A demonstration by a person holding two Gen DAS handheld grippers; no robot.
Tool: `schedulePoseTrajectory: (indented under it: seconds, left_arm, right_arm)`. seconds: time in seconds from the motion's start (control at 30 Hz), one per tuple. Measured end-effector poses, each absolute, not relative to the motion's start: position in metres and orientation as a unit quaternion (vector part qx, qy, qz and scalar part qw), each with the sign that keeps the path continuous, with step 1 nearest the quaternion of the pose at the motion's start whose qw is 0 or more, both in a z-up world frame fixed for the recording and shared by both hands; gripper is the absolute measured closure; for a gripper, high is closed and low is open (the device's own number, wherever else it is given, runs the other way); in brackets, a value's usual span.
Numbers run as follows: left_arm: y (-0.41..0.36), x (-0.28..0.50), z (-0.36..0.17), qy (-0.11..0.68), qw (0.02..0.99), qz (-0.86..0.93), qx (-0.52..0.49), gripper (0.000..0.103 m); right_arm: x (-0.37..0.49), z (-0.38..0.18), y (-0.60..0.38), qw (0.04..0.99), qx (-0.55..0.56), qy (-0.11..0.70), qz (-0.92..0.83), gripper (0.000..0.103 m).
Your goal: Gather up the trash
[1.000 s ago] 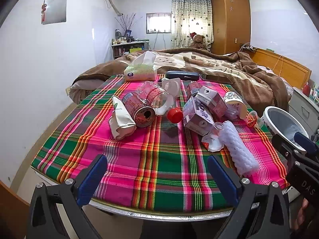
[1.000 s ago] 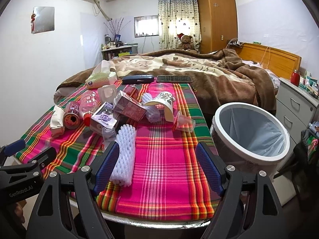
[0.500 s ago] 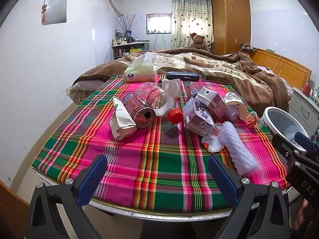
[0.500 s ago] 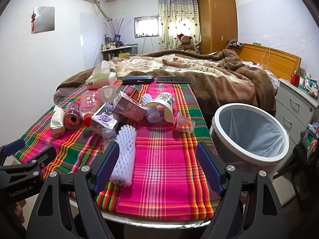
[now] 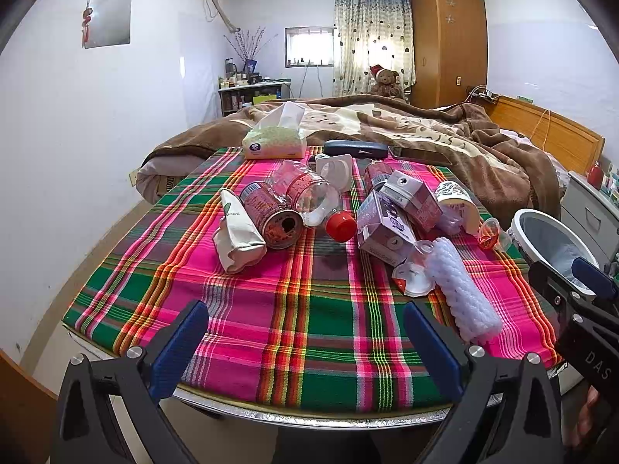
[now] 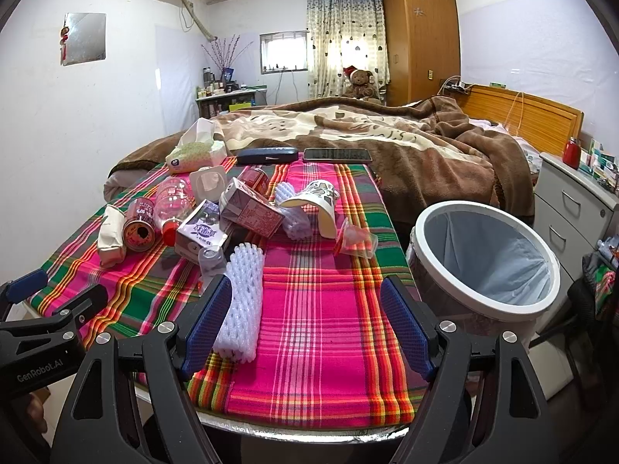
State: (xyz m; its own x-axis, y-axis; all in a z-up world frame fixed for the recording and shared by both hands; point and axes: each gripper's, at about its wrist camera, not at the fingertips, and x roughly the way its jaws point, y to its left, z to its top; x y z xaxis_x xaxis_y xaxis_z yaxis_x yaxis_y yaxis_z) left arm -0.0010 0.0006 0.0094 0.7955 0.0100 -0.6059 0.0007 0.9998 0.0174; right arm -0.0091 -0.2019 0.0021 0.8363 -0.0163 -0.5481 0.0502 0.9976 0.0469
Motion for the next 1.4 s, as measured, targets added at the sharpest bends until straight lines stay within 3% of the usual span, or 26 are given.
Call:
schedulePoseTrajectory:
  seconds: [1.4]
  left_arm:
    - [0.0099,0.0014,0.0148,0.318,0.948,0.005,0.004,0.001]
  right_arm:
    - [-0.0030,0.0011,-0.2059,0.957,0.041,0.287,-0.004,0.022]
